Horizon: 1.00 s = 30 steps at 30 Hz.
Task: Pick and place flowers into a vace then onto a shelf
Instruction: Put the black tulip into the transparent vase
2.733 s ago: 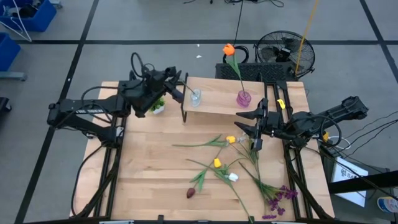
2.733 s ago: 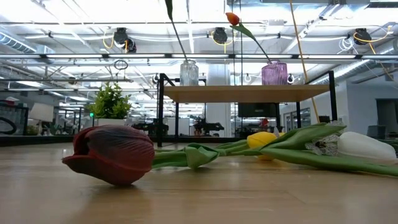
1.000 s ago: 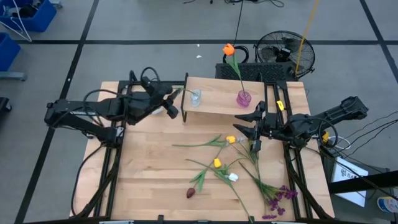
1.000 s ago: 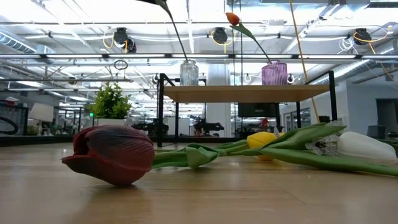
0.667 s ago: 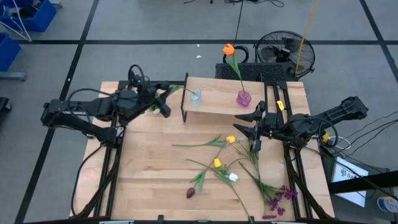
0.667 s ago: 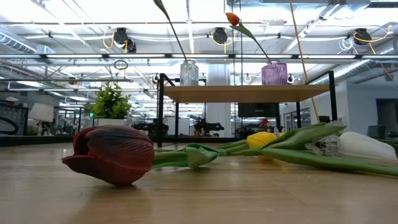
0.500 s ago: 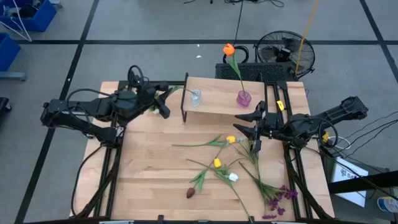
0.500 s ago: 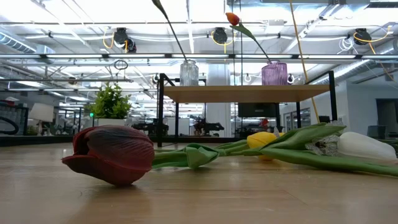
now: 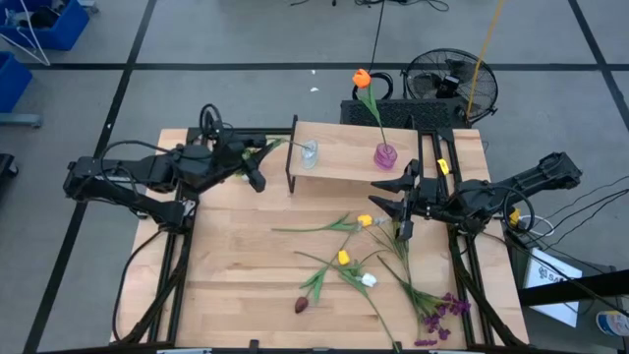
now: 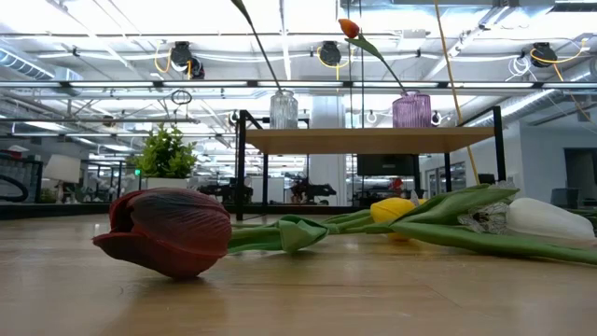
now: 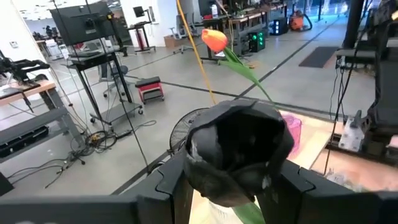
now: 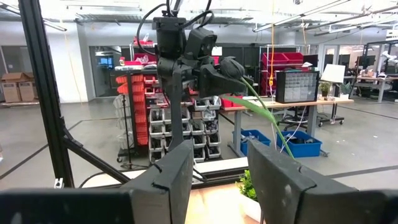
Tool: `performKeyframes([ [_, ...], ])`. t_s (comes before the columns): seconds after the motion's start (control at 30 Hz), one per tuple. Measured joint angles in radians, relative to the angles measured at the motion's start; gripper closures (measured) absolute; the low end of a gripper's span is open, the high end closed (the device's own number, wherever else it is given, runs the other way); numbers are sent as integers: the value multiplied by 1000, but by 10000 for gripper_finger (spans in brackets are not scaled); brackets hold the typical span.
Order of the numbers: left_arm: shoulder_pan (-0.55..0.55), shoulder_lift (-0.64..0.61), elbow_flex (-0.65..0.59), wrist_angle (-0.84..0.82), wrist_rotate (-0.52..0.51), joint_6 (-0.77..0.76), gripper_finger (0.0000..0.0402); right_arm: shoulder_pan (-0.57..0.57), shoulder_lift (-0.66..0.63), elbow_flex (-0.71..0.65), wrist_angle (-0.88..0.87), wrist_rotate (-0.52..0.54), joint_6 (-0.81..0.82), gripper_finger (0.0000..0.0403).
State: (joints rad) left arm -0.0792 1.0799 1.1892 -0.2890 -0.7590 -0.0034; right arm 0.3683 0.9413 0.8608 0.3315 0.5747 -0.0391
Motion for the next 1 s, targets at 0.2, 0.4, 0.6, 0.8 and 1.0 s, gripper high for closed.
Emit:
performKeyframes([
  [0.2, 2, -21, 0, -31, 87, 30, 248, 0, 0, 0, 0, 0, -1, 259],
  [0.4, 21, -21, 0, -8, 104, 29, 248, 0, 0, 0, 0, 0, -6, 259],
  [0.6, 85, -20, 0, -2, 113, -17, 247, 0, 0, 0, 1, 0, 0, 259],
  [0.8, 183, 2, 0, -13, 302, -28, 247, 0, 0, 0, 29, 0, -3, 259],
  [1.0, 219, 46, 0, -19, 374, -36, 247, -1, 0, 0, 62, 0, -8, 259],
])
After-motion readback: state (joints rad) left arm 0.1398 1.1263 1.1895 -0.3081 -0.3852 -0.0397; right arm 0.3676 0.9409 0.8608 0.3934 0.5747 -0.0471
